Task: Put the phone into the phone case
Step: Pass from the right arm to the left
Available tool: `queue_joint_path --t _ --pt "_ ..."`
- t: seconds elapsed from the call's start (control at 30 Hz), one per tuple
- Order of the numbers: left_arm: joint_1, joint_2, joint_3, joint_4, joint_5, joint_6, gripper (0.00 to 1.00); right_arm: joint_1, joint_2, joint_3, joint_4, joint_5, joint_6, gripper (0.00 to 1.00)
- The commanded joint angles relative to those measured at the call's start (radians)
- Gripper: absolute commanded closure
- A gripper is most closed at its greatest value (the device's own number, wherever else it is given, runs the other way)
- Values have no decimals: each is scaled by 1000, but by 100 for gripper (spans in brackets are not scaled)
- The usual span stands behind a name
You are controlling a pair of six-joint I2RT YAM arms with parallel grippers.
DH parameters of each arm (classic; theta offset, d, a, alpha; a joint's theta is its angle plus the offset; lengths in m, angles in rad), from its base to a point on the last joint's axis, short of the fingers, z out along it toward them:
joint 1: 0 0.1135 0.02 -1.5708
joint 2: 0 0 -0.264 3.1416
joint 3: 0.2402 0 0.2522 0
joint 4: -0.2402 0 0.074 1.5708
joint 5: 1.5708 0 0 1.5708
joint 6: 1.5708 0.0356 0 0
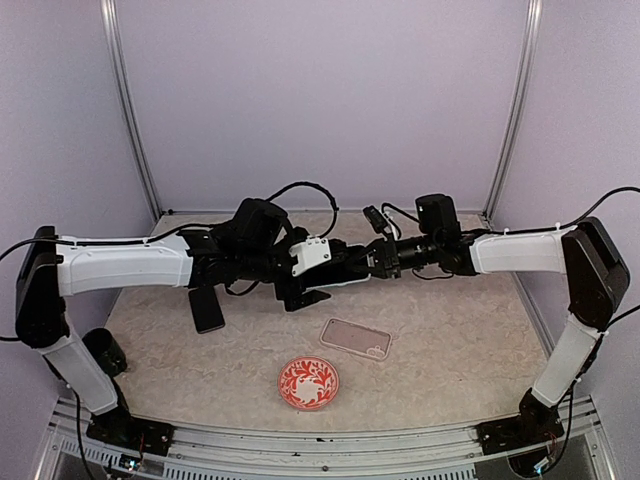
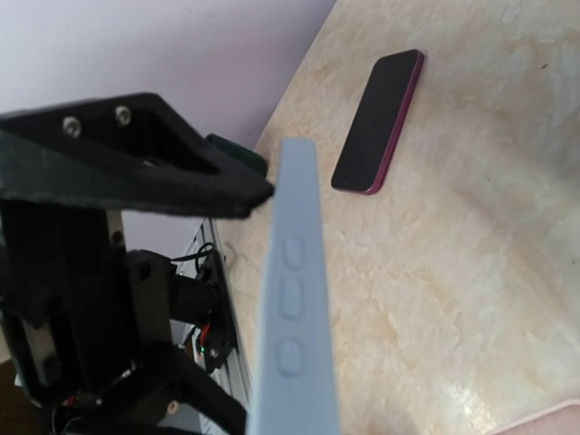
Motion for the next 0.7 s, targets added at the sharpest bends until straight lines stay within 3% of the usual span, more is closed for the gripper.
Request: queue_joint_path --t 0.0,0.67 --pt "-6 -43 -22 65 -45 24 1 20 -21 34 35 -58 -30 100" --pt "-43 36 47 -17 -15 52 1 54 -17 39 37 -75 -42 100"
